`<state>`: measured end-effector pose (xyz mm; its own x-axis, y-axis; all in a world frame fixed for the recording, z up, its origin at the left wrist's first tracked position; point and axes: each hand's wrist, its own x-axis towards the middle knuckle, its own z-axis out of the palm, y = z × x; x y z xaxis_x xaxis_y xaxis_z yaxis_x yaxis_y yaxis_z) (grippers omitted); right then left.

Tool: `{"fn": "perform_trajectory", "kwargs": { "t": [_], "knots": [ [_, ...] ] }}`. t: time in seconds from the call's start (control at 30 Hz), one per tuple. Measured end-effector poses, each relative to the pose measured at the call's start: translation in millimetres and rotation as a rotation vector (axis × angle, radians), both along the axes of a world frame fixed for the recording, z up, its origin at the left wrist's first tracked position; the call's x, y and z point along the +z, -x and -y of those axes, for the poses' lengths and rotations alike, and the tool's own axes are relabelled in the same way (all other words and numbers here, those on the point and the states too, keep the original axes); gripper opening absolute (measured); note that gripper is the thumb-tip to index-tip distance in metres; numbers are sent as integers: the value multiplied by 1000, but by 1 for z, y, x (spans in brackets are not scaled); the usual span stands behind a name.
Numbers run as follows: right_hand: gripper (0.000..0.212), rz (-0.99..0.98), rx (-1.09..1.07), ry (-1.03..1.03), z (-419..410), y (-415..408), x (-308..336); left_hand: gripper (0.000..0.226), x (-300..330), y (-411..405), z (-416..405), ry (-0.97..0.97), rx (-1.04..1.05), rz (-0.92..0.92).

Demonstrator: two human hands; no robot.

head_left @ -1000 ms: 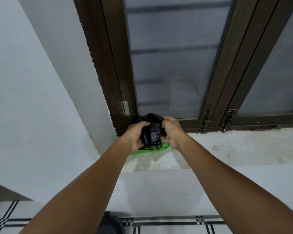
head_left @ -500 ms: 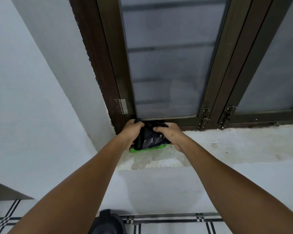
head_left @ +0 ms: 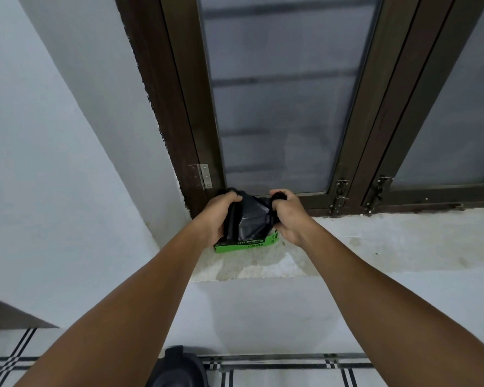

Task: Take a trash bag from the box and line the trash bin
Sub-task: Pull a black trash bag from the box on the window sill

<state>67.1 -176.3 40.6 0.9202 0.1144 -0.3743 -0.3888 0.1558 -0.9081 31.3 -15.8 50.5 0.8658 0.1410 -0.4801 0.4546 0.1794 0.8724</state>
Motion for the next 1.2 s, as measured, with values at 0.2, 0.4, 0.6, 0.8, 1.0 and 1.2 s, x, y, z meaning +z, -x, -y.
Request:
{"fn": "perform_trajectory", "kwargs": {
  "t": [0.2, 0.4, 0.6, 0.8, 1.0, 1.2],
  "knots": [
    [30, -70, 75, -144, 4, 3, 3, 34, -1, 0, -6, -183, -33, 68],
    [25, 201, 351, 404, 12, 3, -5, 26, -2, -1, -7, -224, -21, 93],
    [28, 164, 354, 532, 16, 2, -10, 44, -4, -4, -6, -225, -36, 96],
    [14, 78, 138, 193, 24, -2, -4, 54, -2, -4, -11, -334, -87, 88],
    [30, 95, 45, 110, 21, -5, -9, 48, 1, -4, -13, -423, -85, 114],
    [16, 80, 51, 160, 21, -7, -12, 33, 2, 1, -11, -440, -62, 123]
  ]
}}
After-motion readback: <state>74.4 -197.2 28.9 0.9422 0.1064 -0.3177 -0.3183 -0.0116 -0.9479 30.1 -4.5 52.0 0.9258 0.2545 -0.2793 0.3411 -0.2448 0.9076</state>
